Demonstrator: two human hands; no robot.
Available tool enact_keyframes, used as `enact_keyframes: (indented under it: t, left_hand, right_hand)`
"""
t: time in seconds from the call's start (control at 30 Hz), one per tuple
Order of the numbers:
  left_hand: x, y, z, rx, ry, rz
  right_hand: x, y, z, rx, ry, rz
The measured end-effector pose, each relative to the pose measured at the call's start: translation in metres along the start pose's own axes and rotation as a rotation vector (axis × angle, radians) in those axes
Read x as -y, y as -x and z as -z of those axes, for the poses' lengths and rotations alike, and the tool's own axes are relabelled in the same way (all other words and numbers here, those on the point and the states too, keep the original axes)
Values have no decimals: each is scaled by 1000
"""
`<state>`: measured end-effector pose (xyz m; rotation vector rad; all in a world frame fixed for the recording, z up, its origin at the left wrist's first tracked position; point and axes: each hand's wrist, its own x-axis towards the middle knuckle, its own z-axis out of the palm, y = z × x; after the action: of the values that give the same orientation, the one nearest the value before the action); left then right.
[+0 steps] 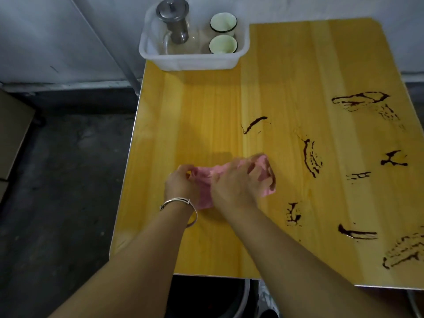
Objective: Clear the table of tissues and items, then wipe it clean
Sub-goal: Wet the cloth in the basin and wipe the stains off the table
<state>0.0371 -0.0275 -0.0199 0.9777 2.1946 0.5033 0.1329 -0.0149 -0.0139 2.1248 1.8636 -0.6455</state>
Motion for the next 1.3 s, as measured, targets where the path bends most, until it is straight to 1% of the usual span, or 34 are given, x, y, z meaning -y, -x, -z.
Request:
enact_keyframes:
  t: [0.07,0.1,0.17,0.23,0.33,0.4,0.47,0.57,0.67,0.77,0.87,0.97,1.03,1.1,1.13,1.17,1.23,1.3]
  left_hand:
    - [1,-1,1,1,72,-1]
    - [1,-2,0,-1,91,2]
    - [4,-4,-3,-27,100,-12]
    - [8,-7,-10,-72,95,-83]
    - [11,-18,-26,-137,65,-251]
    - [6,-24,-35,-212,14,-341]
    - [-2,-34,-45,-258,-25,-389]
    - [-13,-50,-56,-255,-64,-393]
    - [-12,-63,-64,-289,-66,-409]
    - [-7,-68,-71,-338,-56,-446]
    - [-8,-68,-72,-340,5,-443]
    - [-10,-66,-69,-349,82,-444]
    - [-9,-65,-67,-335,115,-436]
    - [-6,-65,-67,-334,105,-443]
    - [-5,-65,-68,-340,96,-441]
    - [-4,-66,-69,-344,91,-438]
    - [-3,-67,-70,-338,102,-432]
    - [-4,-66,-70,-332,115,-429]
  right_hand:
    - [13,0,-15,18,-115,-58]
    - [16,-2,-25,-3,-134,-71]
    - [16,-6,-39,-97,-98,-80]
    - [7,-15,-50,-186,-68,-69]
    - [-15,-35,-56,-305,-53,-9]
    - [-27,-45,-52,-359,-55,14]
    - [-31,-55,-45,-395,-88,-3]
    - [-37,-81,-31,-436,-102,-27]
    - [-43,-113,-10,-466,-155,22]
    - [-33,-146,11,-392,-166,106]
    - [-14,-161,16,-324,-63,231]
    - [-9,-144,-1,-377,23,461]
    - [-21,-122,-17,-415,50,634]
    - [-43,-105,-26,-441,74,734]
    - [-53,-99,-26,-441,93,734]
    - [-63,-97,-24,-437,111,696]
    - [-70,-106,-12,-425,109,527]
    - [-59,-129,4,-390,16,304]
